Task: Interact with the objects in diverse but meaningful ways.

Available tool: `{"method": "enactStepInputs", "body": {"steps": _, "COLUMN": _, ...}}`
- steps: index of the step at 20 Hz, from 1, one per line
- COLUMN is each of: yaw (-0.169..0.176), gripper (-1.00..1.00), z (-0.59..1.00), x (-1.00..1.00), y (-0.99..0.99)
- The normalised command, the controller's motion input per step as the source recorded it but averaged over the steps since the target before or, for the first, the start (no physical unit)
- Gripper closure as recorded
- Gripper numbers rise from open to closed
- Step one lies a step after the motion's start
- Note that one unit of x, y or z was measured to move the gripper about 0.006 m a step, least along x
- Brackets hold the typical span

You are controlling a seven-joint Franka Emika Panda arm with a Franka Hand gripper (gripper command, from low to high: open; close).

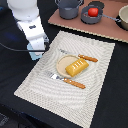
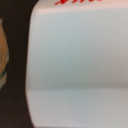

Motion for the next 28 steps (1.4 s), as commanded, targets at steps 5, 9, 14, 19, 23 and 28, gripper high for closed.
{"method": "enactStepInputs", "body": {"steps": 5, "yaw": -0.027, "gripper": 1.00, "z": 0.00, "x": 0.02, "y": 0.02}}
{"method": "enactStepInputs", "body": {"steps": 9, "yaw": -0.021, "gripper": 1.00, "z": 0.00, "x": 0.00, "y": 0.01}}
{"method": "enactStepInputs", "body": {"steps": 14, "yaw": -0.017, "gripper": 1.00, "z": 0.02, "x": 0.00, "y": 0.01}}
{"method": "enactStepInputs", "body": {"steps": 19, "yaw": -0.001, "gripper": 1.00, "z": 0.90, "x": 0.36, "y": 0.17}}
{"method": "enactStepInputs", "body": {"steps": 23, "yaw": -0.017, "gripper": 1.00, "z": 1.00, "x": 0.74, "y": 0.33}}
{"method": "enactStepInputs", "body": {"steps": 28, "yaw": -0.002, "gripper": 1.00, "z": 1.00, "x": 0.86, "y": 0.43}}
